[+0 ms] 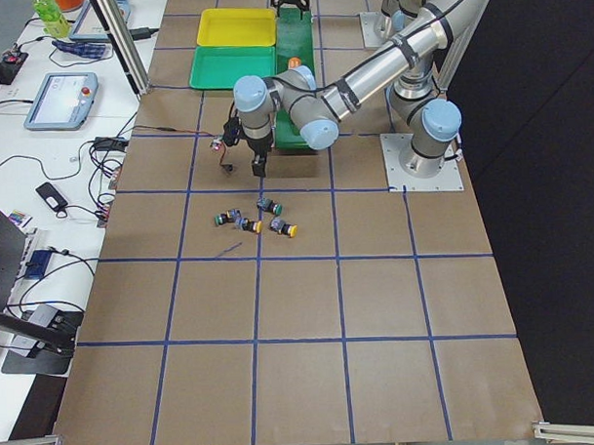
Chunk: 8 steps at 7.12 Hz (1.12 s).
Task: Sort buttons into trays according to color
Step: 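Move the left gripper back and grasp a black push-button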
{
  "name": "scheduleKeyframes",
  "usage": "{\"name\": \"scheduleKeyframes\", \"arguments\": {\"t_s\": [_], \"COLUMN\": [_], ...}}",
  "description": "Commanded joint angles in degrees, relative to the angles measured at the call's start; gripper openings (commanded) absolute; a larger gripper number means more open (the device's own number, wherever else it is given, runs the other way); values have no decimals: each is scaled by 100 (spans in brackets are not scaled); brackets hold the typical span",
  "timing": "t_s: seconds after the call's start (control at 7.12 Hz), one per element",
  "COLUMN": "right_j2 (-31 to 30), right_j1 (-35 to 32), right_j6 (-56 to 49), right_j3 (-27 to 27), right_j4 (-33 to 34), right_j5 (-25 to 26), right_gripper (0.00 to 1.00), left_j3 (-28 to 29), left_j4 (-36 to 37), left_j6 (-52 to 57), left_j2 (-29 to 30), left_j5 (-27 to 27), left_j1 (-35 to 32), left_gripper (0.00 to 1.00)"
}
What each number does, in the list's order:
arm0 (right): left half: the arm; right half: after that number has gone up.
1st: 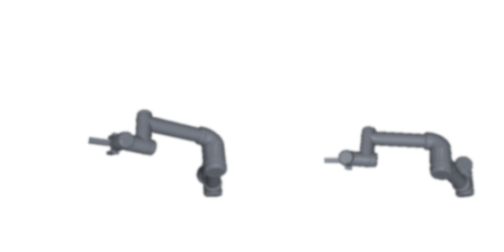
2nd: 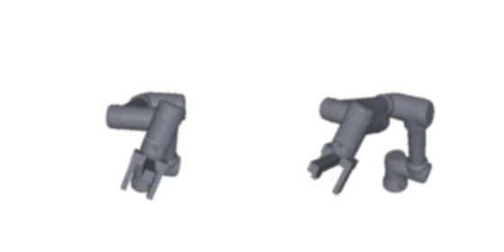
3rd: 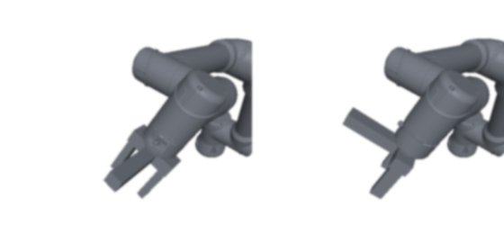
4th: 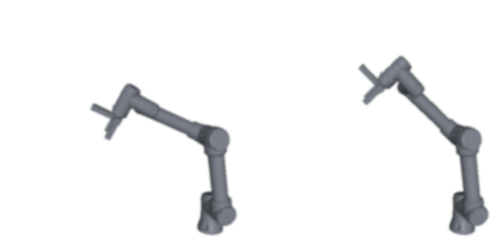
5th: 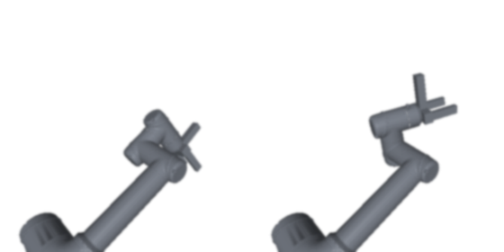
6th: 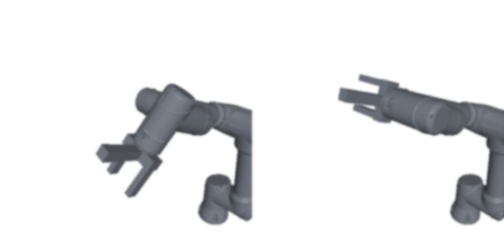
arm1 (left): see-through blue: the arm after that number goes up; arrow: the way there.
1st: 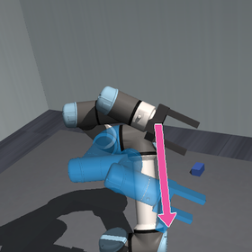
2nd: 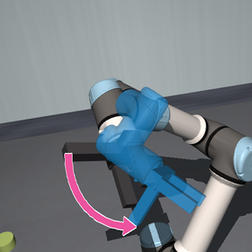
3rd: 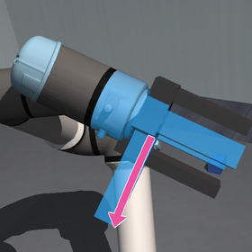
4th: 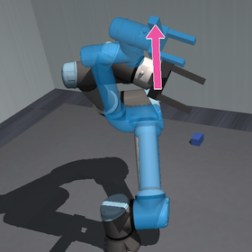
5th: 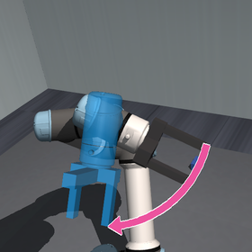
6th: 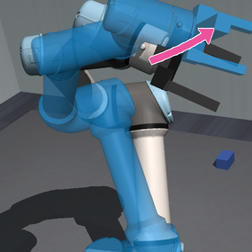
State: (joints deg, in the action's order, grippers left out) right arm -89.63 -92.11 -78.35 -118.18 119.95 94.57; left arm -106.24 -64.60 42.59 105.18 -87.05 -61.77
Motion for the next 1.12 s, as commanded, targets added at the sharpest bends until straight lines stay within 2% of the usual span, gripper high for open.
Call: {"name": "scheduleKeyframes", "arguments": {"t_s": [0.0,0.14,0.7,0.98], "right_j2": [-10,-19,-19,-19], "right_j1": [0,-9,-18,-18], "right_j6": [12,12,21,21], "right_j3": [23,23,23,23], "right_j4": [-7,-7,2,2], "right_j5": [0,0,0,0], "right_gripper": [100,100,100,100], "left_j3": [-29,-63,-134,-143], "left_j4": [436,831,861,922], "left_j6": [792,1116,1172,1234], "left_j2": [527,695,880,925], "left_j5": [-57,-66,-57,-66], "left_j1": [305,323,323,323], "left_gripper": [100,100,100,57]}}
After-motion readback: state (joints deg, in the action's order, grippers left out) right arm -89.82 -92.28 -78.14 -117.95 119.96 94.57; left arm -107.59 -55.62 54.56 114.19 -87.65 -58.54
